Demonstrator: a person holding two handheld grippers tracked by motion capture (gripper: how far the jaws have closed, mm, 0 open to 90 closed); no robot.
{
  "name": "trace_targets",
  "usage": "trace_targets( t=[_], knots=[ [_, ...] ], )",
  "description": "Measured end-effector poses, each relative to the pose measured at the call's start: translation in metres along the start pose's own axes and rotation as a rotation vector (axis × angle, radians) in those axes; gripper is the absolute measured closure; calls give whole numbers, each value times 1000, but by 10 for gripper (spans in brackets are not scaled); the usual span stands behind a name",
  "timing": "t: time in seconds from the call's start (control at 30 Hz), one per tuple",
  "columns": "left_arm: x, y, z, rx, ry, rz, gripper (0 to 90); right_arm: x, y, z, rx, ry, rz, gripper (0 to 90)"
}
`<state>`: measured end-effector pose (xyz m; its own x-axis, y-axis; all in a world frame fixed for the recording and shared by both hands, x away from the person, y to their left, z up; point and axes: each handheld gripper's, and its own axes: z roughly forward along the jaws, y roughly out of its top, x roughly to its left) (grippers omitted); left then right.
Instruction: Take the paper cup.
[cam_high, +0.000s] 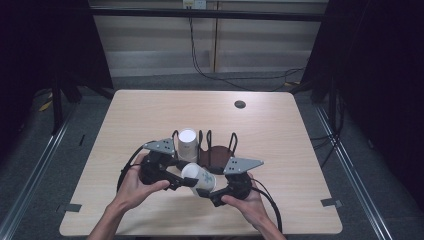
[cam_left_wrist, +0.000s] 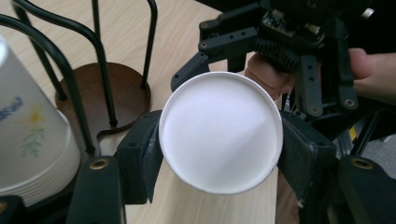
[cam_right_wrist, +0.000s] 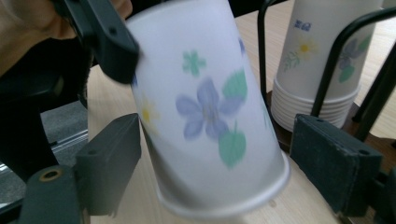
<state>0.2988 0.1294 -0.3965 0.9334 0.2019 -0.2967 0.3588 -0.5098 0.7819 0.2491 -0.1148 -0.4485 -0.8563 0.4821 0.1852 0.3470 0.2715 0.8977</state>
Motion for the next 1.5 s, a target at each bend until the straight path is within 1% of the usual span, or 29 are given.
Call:
trace_targets(
  t=[0.03, 0.07, 0.1, 0.2, 0.27, 0.33, 0.4, 0.47, 0.57, 0.7, 0.73, 0.8, 0.93, 1.03, 1.1, 1.17, 1.2, 1.27, 1.33, 1.4, 1.5],
  knots=[
    [0, 0, 0, 0, 0, 0, 370, 0, 0, 0, 1, 6, -6, 197],
    [0, 0, 3, 2, -13, -7, 369, 1, 0, 1, 7, 13, -14, 206],
    [0, 0, 4, 5, -9, -5, 370, 2, -1, 1, 7, 13, -20, 197],
    [-1, 0, 4, 7, -16, -4, 370, 1, -3, 2, 0, 25, -19, 215],
    [-1, 1, 3, 6, -22, -4, 370, 0, -5, 3, -7, 34, -17, 207],
    [-2, 1, 3, -2, -33, -7, 370, 1, -7, 4, -11, 37, -21, 200],
    [-2, 2, 1, -1, -36, -6, 370, 1, -8, 5, -3, 35, -33, 200],
    [-2, 1, 0, -1, -39, -7, 370, 2, -8, 5, 1, 44, -34, 218],
    [0, 1, 0, -1, -42, -11, 370, 2, -9, 6, 2, 42, -45, 233],
    [2, 0, 0, 0, -51, -26, 371, 2, -8, 5, 6, 44, -51, 252],
    [3, -1, 0, -6, -54, -33, 370, 2, -8, 5, 7, 41, -54, 259],
    [4, -1, 0, -3, -56, -33, 370, 3, -8, 4, 6, 42, -56, 274],
    [7, -4, 0, -16, -71, -46, 364, 4, -8, 3, 12, 36, -62, 289],
    [8, -5, 1, -27, -74, -72, 359, 3, -7, 3, 21, 41, -55, 293],
    [8, -5, 2, -21, -71, -67, 355, 2, -7, 2, 27, 38, -55, 295],
    [7, -5, 4, -14, -60, -46, 341, 2, -7, 1, 26, 37, -57, 297],
    [6, -5, 5, -14, -59, -49, 326, 2, -7, 0, 23, 38, -52, 299],
    [6, -5, 6, -5, -50, -37, 291, 2, -5, -1, 20, 36, -54, 301],
    [6, -5, 8, -6, -42, -35, 254, 2, -4, -2, 17, 37, -55, 302],
    [5, -5, 7, -5, -27, -22, 220, 1, -3, -3, 23, 38, -55, 303],
    [5, -5, 6, -6, -24, -17, 213, 0, -4, -5, 32, 33, -48, 304]
  ],
)
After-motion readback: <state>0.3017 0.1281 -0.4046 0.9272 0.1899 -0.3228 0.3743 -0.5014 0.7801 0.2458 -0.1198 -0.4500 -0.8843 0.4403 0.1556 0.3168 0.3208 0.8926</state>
